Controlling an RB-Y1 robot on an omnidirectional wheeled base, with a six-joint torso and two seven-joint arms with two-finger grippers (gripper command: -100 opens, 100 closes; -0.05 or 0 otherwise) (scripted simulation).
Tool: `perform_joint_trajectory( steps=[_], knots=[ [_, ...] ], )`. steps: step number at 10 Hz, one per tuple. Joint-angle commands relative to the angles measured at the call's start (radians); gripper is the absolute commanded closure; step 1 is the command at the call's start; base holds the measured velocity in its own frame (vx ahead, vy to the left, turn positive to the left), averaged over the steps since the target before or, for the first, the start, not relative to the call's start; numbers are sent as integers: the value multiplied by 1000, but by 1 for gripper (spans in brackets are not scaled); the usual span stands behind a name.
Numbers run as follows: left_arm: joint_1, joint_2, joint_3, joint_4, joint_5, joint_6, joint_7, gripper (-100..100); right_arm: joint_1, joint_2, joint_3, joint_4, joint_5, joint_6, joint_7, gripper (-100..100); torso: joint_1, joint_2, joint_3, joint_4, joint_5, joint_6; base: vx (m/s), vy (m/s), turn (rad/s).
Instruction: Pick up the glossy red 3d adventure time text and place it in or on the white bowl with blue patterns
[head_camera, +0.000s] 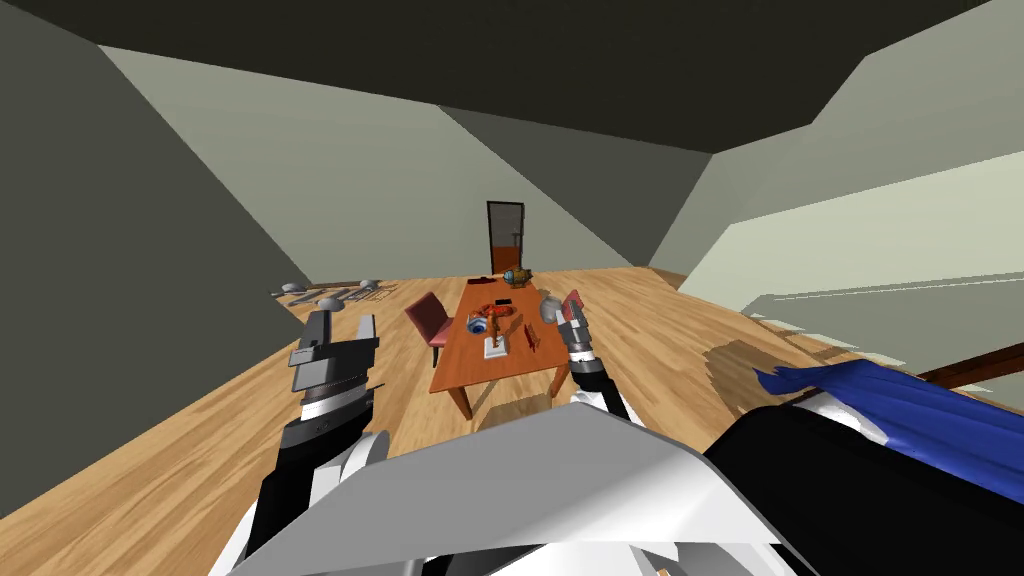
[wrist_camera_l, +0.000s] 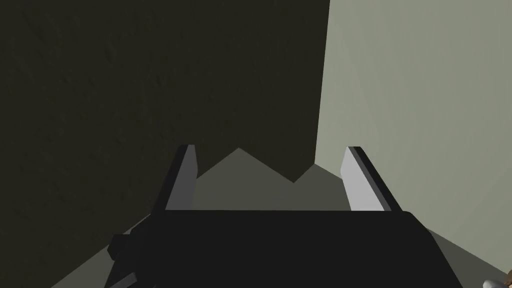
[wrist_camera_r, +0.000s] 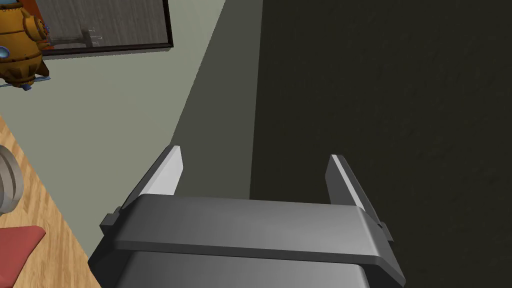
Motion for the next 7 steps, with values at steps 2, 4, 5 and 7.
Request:
perform_joint_trajectory(
  steps=[2,4,5,7],
  knots=[
    [0,0,0,0,0,0,0,0,23,-72,35,68,-82,23,40,-100,1,0,0,0,0,-1,-35,29,264],
    [0,0,0,0,0,0,0,0,33,-103,49,94,-124,35,55,-100,1,1,0,0,0,-1,-33,16,246],
    [0,0,0,0,0,0,0,0,43,-137,63,122,-161,49,71,-100,0,0,0,0,0,0,-16,14,220],
    [0,0,0,0,0,0,0,0,54,-171,78,150,-200,63,88,-100,0,0,0,0,0,-1,-19,10,275]
  ],
)
